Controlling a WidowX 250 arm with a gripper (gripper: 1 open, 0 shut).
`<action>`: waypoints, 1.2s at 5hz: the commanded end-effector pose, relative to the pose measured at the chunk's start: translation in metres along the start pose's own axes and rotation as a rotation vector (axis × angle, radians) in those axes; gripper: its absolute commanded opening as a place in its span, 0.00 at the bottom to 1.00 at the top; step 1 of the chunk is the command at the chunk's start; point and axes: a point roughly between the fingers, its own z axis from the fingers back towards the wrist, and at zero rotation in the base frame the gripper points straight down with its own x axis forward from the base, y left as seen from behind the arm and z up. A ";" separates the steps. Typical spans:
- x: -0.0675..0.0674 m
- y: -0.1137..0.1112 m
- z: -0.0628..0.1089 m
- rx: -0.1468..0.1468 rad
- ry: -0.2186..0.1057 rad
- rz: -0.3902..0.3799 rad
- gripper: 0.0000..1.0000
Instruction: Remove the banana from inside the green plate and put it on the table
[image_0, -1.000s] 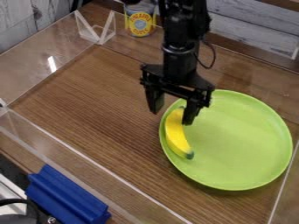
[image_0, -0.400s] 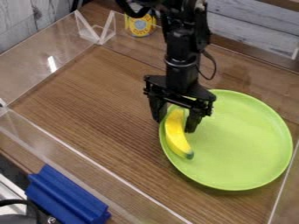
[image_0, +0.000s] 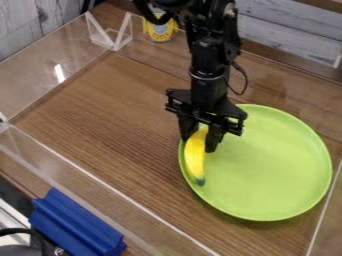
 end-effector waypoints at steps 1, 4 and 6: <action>0.009 0.001 0.014 0.000 -0.033 -0.006 0.00; 0.016 0.007 0.016 0.002 -0.027 -0.008 0.00; 0.019 0.010 0.014 0.001 -0.025 -0.013 0.00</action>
